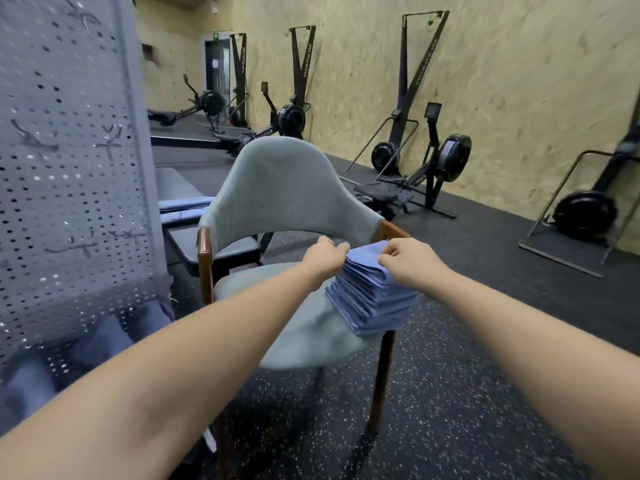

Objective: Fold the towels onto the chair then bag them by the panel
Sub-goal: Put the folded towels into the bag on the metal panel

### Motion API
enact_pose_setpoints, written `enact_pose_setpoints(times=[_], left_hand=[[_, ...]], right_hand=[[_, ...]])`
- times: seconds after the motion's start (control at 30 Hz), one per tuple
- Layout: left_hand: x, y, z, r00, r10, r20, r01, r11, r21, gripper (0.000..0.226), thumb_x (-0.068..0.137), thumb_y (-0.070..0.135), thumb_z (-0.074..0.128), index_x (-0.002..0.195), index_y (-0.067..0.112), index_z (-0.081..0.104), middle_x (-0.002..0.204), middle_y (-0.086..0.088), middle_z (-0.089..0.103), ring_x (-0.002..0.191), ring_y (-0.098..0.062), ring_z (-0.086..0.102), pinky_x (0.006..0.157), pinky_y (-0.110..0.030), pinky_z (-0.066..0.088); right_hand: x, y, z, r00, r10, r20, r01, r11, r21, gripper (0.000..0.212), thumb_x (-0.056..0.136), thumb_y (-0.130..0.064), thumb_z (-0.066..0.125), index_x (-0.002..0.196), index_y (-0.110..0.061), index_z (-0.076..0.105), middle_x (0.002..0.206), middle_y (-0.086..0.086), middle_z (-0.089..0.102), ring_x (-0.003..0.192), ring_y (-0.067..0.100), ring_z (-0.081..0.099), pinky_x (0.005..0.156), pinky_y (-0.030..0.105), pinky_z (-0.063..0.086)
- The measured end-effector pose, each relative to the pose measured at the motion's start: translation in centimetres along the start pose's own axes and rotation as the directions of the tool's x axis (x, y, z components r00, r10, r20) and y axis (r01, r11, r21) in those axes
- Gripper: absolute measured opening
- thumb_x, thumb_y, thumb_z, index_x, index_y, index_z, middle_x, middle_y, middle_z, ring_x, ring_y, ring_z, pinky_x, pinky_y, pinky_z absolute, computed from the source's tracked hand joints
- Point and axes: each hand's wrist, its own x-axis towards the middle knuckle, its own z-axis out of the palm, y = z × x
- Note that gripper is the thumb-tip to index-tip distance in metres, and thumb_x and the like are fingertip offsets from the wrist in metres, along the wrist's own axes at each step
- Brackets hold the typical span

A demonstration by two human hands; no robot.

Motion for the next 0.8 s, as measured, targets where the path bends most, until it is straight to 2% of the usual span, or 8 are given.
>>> enact_pose_setpoints(times=[0.07,0.13,0.23,0.3,0.37,0.53,0.63,0.8], left_hand=[[0.6,0.2,1.3,1.0,-0.016,-0.006,0.016,1.0,-0.015,0.053,0.106,0.048,0.053,0.137,0.006,0.054,0.141,-0.018,0.06,0.125,-0.037,0.058,0.093,-0.041,0.05],[1.1,0.4,2.0,1.0,-0.022,0.004,0.022,1.0,0.011,0.058,0.104,0.045,0.057,0.136,-0.004,0.057,0.138,-0.027,0.062,0.122,-0.04,0.062,0.082,-0.047,0.055],[1.4,0.5,2.4,0.997,-0.072,0.03,0.071,0.997,0.037,0.058,0.101,0.04,0.063,0.132,-0.009,0.062,0.137,-0.027,0.063,0.127,-0.041,0.062,0.097,-0.054,0.057],[1.5,0.7,2.3,0.998,-0.054,0.021,0.054,0.998,0.024,0.037,0.095,0.029,0.065,0.099,-0.007,0.069,0.107,-0.033,0.068,0.096,-0.045,0.068,0.072,-0.049,0.058],[1.5,0.7,2.2,0.998,-0.032,-0.05,0.032,0.999,-0.001,0.03,0.089,0.02,0.063,0.064,0.012,0.049,0.07,-0.013,0.049,0.062,-0.034,0.04,0.051,-0.033,0.032],[-1.2,2.1,1.2,0.983,0.136,-0.122,-0.148,0.984,-0.1,0.016,0.089,0.027,0.073,0.097,0.014,0.067,0.086,0.0,0.07,0.072,-0.017,0.058,0.06,-0.029,0.044],[-3.3,3.0,-0.2,0.948,0.277,-0.157,-0.292,0.953,-0.079,0.014,0.087,0.025,0.074,0.094,0.018,0.065,0.088,0.001,0.073,0.075,-0.017,0.061,0.065,-0.031,0.048],[-8.4,3.6,-4.7,0.834,0.535,-0.136,-0.514,0.842,0.164,0.012,0.087,0.024,0.074,0.09,0.022,0.062,0.078,0.005,0.072,0.076,-0.015,0.068,0.074,-0.035,0.057]], right_hand=[[0.4,0.9,0.3,0.999,0.024,0.024,-0.024,0.999,0.021,0.022,0.099,-0.025,0.056,0.089,-0.011,0.069,0.087,-0.001,0.07,0.093,0.026,0.06,0.074,0.035,0.041],[0.6,1.2,0.7,0.999,0.038,0.039,-0.039,0.999,0.007,0.026,0.099,-0.024,0.053,0.075,-0.014,0.055,0.074,-0.002,0.057,0.079,0.024,0.05,0.062,0.036,0.034],[1.3,1.8,1.6,0.994,0.062,0.087,-0.066,0.997,0.038,0.024,0.099,-0.027,0.051,0.077,-0.019,0.054,0.084,0.002,0.065,0.082,0.026,0.058,0.063,0.033,0.04],[2.0,2.3,2.4,0.991,0.086,0.107,-0.095,0.992,0.083,0.02,0.099,-0.031,0.051,0.086,-0.018,0.059,0.102,0.009,0.075,0.098,0.033,0.07,0.078,0.036,0.05],[2.4,2.2,2.6,0.989,0.098,0.113,-0.111,0.988,0.112,0.021,0.101,-0.031,0.051,0.092,-0.015,0.06,0.103,0.012,0.076,0.098,0.035,0.072,0.077,0.035,0.052],[2.5,1.3,1.7,0.983,0.153,0.104,-0.177,0.944,0.278,0.046,0.11,-0.046,0.046,0.104,-0.005,0.066,0.089,0.014,0.073,0.065,0.025,0.064,0.062,0.032,0.052],[2.0,0.0,0.5,0.956,0.226,0.186,-0.292,0.771,0.566,0.052,0.104,-0.059,0.056,0.095,-0.008,0.06,0.072,0.009,0.059,0.055,0.024,0.052,0.05,0.028,0.042],[-0.3,-3.8,-1.2,0.942,0.143,0.302,-0.318,0.665,0.675,0.067,0.092,-0.072,0.066,0.105,-0.007,0.072,0.088,0.018,0.075,0.078,0.032,0.077,0.059,0.035,0.063]])
